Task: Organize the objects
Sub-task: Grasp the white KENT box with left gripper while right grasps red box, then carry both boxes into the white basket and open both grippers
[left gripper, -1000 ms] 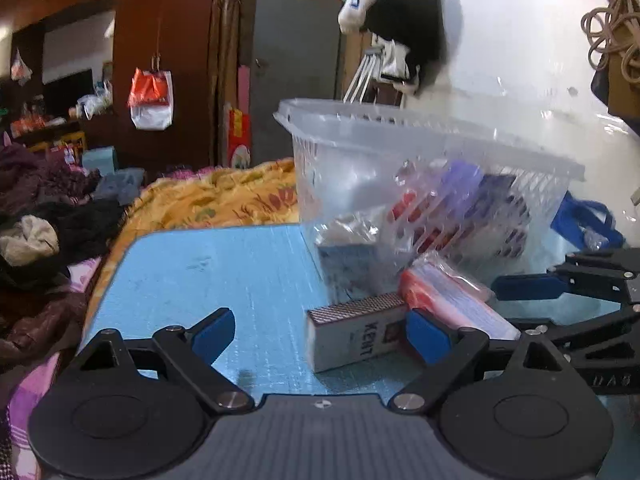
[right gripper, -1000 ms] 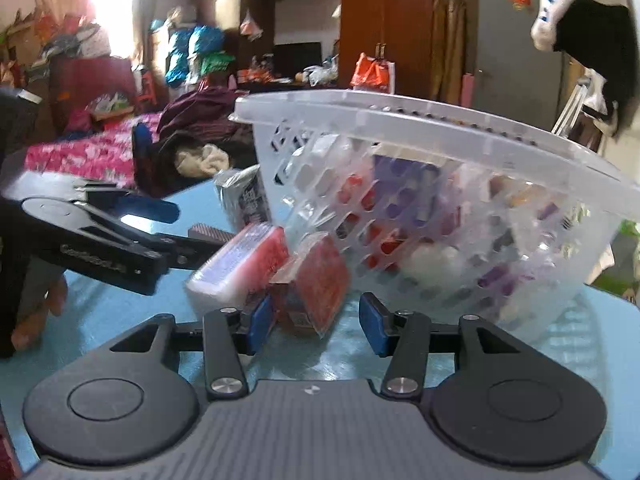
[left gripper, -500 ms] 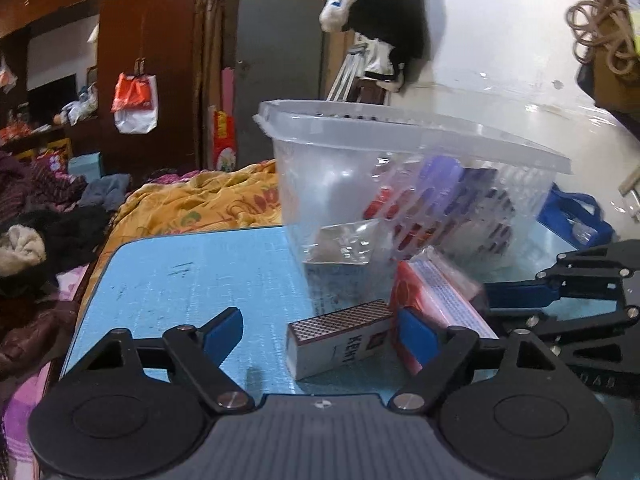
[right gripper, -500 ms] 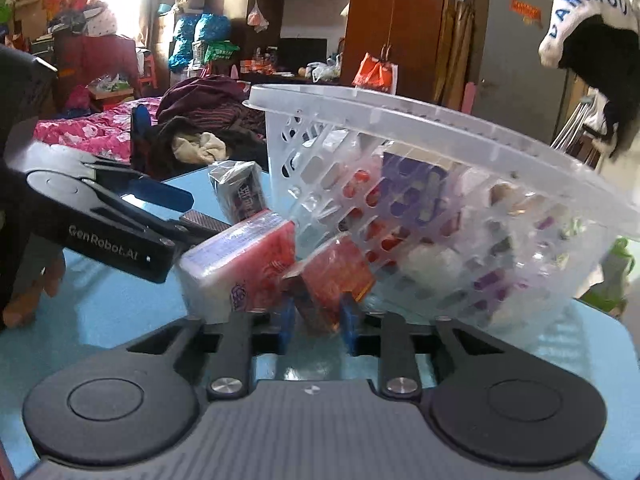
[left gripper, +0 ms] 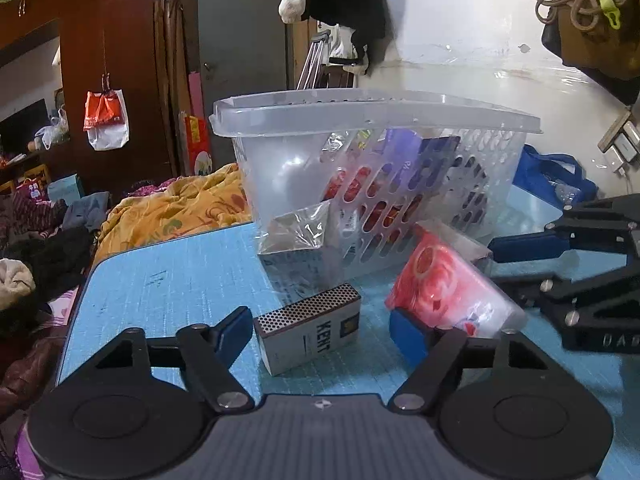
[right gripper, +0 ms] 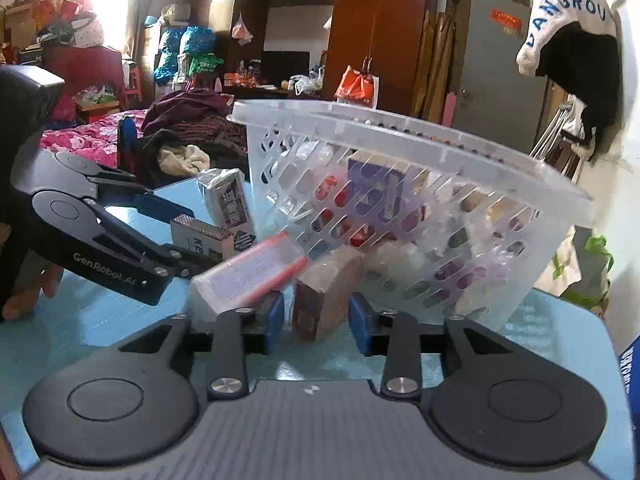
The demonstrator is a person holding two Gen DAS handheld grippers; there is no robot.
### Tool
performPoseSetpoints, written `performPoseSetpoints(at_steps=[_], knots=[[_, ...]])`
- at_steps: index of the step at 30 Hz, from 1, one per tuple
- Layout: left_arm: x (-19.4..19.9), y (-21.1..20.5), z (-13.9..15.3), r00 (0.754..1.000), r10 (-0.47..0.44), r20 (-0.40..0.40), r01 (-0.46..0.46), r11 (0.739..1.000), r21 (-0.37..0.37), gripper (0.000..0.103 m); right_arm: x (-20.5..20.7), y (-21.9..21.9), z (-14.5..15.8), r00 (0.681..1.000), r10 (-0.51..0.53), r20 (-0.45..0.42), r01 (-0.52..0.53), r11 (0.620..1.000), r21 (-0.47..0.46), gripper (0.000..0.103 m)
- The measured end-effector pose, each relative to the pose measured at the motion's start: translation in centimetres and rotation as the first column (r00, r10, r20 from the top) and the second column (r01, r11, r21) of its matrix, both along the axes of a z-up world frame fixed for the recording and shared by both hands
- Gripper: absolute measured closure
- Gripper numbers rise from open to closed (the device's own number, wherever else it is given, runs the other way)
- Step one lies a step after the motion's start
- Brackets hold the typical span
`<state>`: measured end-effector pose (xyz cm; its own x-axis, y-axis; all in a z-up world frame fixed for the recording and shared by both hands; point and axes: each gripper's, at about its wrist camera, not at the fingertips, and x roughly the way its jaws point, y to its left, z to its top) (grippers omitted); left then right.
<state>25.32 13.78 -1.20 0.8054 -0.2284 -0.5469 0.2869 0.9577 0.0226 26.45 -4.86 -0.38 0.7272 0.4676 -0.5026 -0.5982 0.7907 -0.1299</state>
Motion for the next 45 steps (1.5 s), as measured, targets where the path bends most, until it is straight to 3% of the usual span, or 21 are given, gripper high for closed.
performPoseSetpoints(at_steps=[2, 5, 6, 7, 11, 22, 27, 32, 34, 37, 42, 44, 45], knots=[[0.0, -0.1, -0.1, 1.000, 0.003, -0.001, -0.003, 1.000, 0.012, 0.042, 0.3, 0.0, 0.0, 1.000, -0.012, -0.007, 0.013, 1.000, 0.023, 0.052], [-0.5, -0.5, 0.0, 1.000, 0.000, 0.016, -0.001, 0.999, 0.040, 0.044, 1.2, 0.5, -0.1, 0.999, -0.030, -0.041, 0.031, 0.999, 0.027, 0.052], [-0.7, -0.6, 0.0, 1.000, -0.001, 0.022, 0.000, 0.999, 0.054, 0.044, 1.4, 0.7, -0.2, 0.998, -0.026, -0.056, 0.027, 0.999, 0.020, 0.056], [-0.9, -0.8, 0.1, 0.999, -0.002, 0.033, 0.000, 0.998, 0.067, 0.044, 1.5, 0.9, -0.4, 0.998, -0.023, -0.064, 0.023, 1.000, 0.002, 0.070], [-2.3, -1.1, 0.5, 0.996, 0.004, 0.091, -0.013, 0.995, 0.095, 0.044, -0.4, 0.1, -0.2, 0.999, -0.042, 0.018, 0.043, 0.999, -0.016, 0.072], [-5.9, 0.0, 2.5, 0.978, 0.018, 0.208, -0.011, 0.999, -0.032, 0.044, -4.8, -3.9, 3.3, 0.991, -0.039, 0.130, 0.026, 0.994, 0.102, 0.073], [-7.3, -0.2, 6.8, 0.949, 0.004, 0.316, 0.039, 0.991, -0.129, 0.044, -5.1, -4.8, 7.4, 0.975, -0.055, 0.214, 0.020, 0.987, 0.160, 0.073], [-5.7, -1.7, 11.6, 0.910, 0.049, 0.411, 0.042, 0.977, -0.209, 0.044, -2.0, -4.5, 11.1, 0.967, -0.076, 0.242, 0.036, 0.986, 0.163, 0.073], [-3.8, -2.4, 13.1, 0.911, 0.070, 0.408, 0.027, 0.973, -0.228, 0.044, -0.7, -4.1, 12.0, 0.957, -0.102, 0.273, 0.065, 0.988, 0.142, 0.073], [0.1, -3.7, 14.1, 0.929, 0.085, 0.360, 0.000, 0.973, -0.229, 0.044, 2.1, -4.0, 12.5, 0.962, -0.111, 0.250, 0.076, 0.986, 0.146, 0.073], [5.2, -4.6, 12.8, 0.958, 0.117, 0.261, -0.053, 0.970, -0.238, 0.044, 4.7, -3.6, 10.6, 0.958, -0.126, 0.257, 0.104, 0.990, 0.099, 0.072], [5.7, -4.7, 11.8, 0.960, 0.111, 0.256, -0.052, 0.972, -0.227, 0.036, 5.1, -3.8, 9.8, 0.957, -0.141, 0.255, 0.117, 0.987, 0.107, 0.068], [5.7, -4.8, 11.4, 0.959, 0.116, 0.257, -0.063, 0.976, -0.206, 0.029, 4.8, -3.9, 9.4, 0.956, -0.161, 0.247, 0.136, 0.984, 0.116, 0.055]])
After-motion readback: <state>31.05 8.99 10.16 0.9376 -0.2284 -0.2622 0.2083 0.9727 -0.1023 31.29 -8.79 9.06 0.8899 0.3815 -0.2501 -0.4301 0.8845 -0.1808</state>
